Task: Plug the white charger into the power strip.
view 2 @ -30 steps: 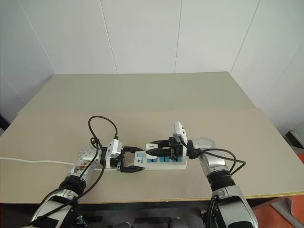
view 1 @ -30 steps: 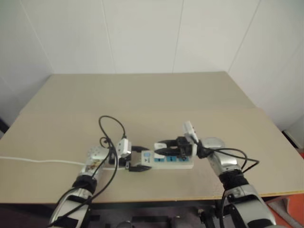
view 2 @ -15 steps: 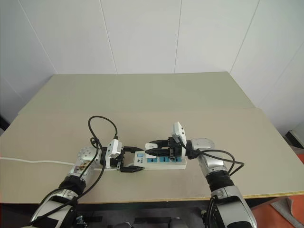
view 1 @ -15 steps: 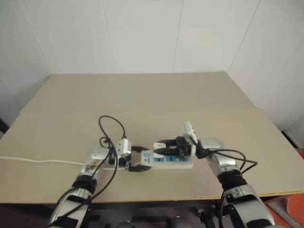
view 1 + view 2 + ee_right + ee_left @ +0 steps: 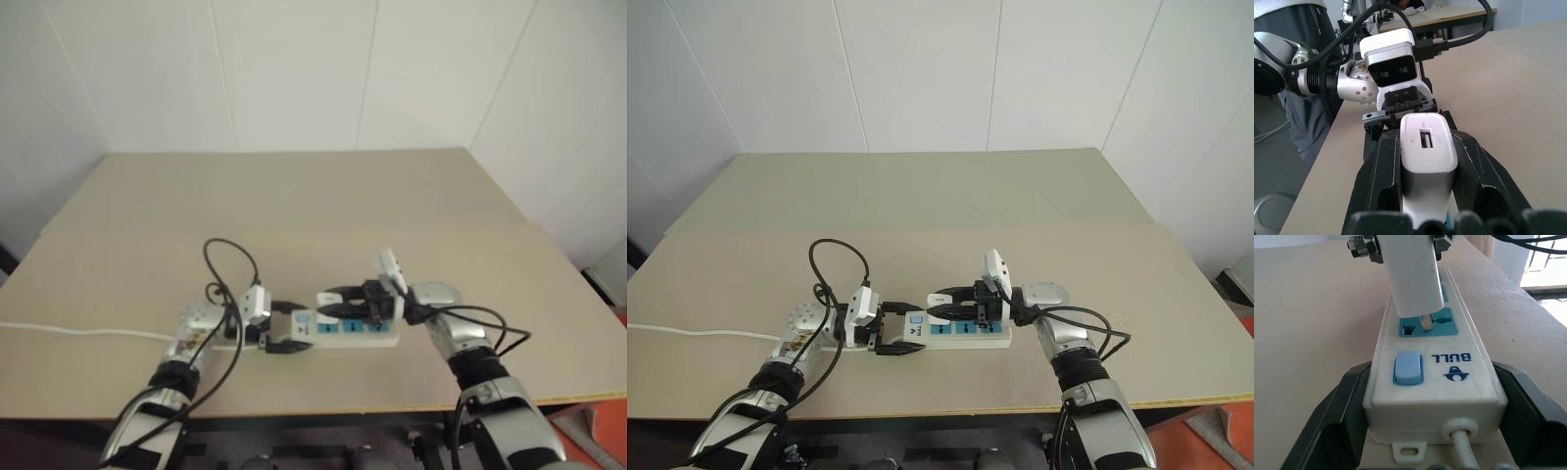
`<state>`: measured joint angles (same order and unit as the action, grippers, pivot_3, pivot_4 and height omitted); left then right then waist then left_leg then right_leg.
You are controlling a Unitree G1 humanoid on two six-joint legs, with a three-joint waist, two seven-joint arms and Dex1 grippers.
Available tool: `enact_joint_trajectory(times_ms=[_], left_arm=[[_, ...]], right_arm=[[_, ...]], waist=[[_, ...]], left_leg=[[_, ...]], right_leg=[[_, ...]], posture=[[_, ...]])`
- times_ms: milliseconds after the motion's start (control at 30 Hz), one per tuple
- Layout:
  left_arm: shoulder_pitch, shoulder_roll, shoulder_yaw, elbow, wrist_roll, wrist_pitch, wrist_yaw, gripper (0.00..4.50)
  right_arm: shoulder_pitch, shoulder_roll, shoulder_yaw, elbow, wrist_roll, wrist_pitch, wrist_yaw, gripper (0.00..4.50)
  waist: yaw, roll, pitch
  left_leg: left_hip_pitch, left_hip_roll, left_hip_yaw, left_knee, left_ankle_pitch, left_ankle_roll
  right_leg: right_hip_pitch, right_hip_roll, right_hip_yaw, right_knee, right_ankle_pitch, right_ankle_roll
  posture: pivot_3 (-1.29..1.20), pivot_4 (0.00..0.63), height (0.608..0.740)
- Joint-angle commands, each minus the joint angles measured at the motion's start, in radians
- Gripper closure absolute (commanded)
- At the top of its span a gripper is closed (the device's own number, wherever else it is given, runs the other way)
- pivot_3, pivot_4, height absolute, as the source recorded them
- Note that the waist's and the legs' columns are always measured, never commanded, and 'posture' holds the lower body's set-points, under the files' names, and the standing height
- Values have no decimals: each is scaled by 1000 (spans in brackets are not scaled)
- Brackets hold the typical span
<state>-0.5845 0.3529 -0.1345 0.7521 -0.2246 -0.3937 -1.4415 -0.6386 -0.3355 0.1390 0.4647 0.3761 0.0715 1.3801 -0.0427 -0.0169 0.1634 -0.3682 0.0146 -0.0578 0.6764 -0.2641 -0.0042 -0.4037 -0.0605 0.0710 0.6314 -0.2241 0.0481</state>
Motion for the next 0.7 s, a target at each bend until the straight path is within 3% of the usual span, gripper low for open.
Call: enact_joint_trajectory(times_ms=[33,333,567,700], left_arm=[[15,3,-19,-26,24,-15,-9,1223],[20,6,-23,-33,21,-13,-8,1223],[32,11,-28,-52,18,-1,-13,1223],[35,10,-27,-57,16,2,-10,1223]], right_arm=[[-12,-28,-27,36,-34,-31,-28,3380],[-27,-27,-40,57,-29,-64,-34,3380],[-42,-79,-63,-74,108,209,45,3380],[-34,-87,-53,-128,103,217,46,3380]], waist=[[0,0,0],[0,0,0],[5,1,1],[-2,0,1]], left_leg=[[0,0,0,0,0,0],[0,0,0,0,0,0],[-3,0,0,0,0,0],[-3,0,0,-1,0,0]], right_leg=[[0,0,0,0,0,0],[0,0,0,0,0,0],[-2,0,0,-1,0,0],[-3,0,0,-1,0,0]], posture=[[0,150,740],[0,150,740],[0,150,740],[0,150,740]])
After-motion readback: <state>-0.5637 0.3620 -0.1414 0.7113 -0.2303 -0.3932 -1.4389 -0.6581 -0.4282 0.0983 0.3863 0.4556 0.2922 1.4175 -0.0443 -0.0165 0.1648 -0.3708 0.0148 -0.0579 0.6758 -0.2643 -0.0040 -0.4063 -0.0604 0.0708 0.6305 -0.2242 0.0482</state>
